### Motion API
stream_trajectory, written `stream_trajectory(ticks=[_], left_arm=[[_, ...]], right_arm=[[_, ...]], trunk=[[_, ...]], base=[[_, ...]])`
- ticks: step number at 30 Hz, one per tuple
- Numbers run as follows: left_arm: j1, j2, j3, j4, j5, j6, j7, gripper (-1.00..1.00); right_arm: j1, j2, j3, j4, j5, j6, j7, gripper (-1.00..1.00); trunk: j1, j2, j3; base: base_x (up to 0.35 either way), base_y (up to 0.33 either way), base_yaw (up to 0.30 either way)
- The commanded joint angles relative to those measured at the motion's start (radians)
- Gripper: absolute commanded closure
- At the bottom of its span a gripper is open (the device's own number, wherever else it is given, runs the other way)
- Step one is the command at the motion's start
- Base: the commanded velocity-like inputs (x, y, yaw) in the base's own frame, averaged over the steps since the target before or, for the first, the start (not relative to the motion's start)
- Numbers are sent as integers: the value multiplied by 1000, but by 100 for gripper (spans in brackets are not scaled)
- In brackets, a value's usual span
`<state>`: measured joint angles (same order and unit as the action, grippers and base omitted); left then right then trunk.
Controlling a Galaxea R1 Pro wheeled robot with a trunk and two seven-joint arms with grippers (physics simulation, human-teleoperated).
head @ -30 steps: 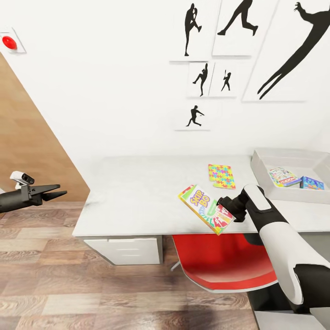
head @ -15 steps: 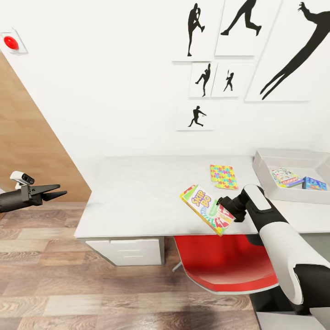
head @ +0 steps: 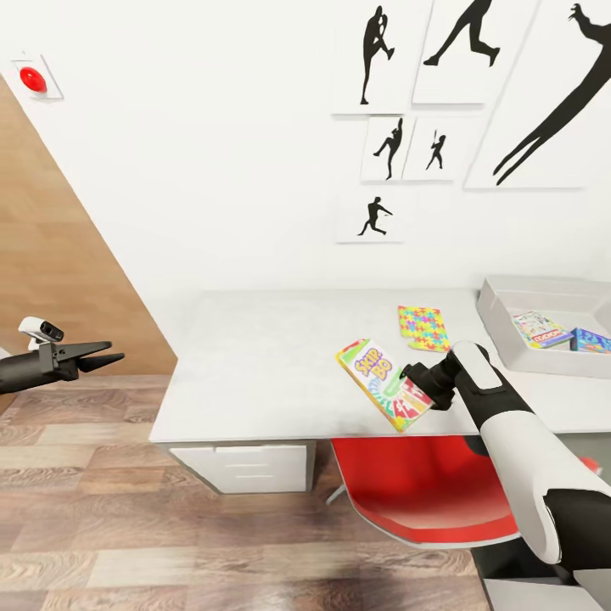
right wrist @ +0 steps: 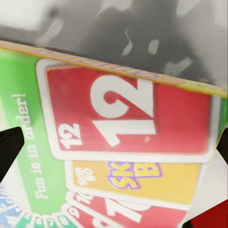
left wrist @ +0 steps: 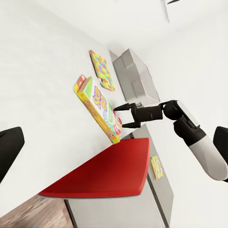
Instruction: Put all the toys in the child's room - the three board games (two on the bed and one on the table), the two jigsaw puzzles on the table, and the tennis ball on the table - inside the toy box on the table in the child's room.
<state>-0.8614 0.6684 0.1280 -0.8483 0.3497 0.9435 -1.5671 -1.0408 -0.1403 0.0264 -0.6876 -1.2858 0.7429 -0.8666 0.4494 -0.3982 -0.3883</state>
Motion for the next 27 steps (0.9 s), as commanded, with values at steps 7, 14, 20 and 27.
stream_trajectory(ticks=[7,14,20,27], left_arm=[[-1,0,-1,0,0,11,-4,-100],[-1,0,-1,0,0,11,-4,-100],[-1,0,-1,0,0,11,-4,-100],[0,0,-1,0,0,11,-4,-100]], right_arm=[[-1,-1,3,-1,-7,3,-8,-100],[-1,-1,3,-1,-7,3,-8,-100],[-1,-1,3,-1,-7,3,-8,-100],[0,-1,3,-1,-7,3,-8,-100]], trunk=[[1,-2,-2],[1,-2,-2],[1,-2,-2],[1,-2,-2]], base=[[1,18,0],[38,82,0],[9,136,0],[0,131,0]])
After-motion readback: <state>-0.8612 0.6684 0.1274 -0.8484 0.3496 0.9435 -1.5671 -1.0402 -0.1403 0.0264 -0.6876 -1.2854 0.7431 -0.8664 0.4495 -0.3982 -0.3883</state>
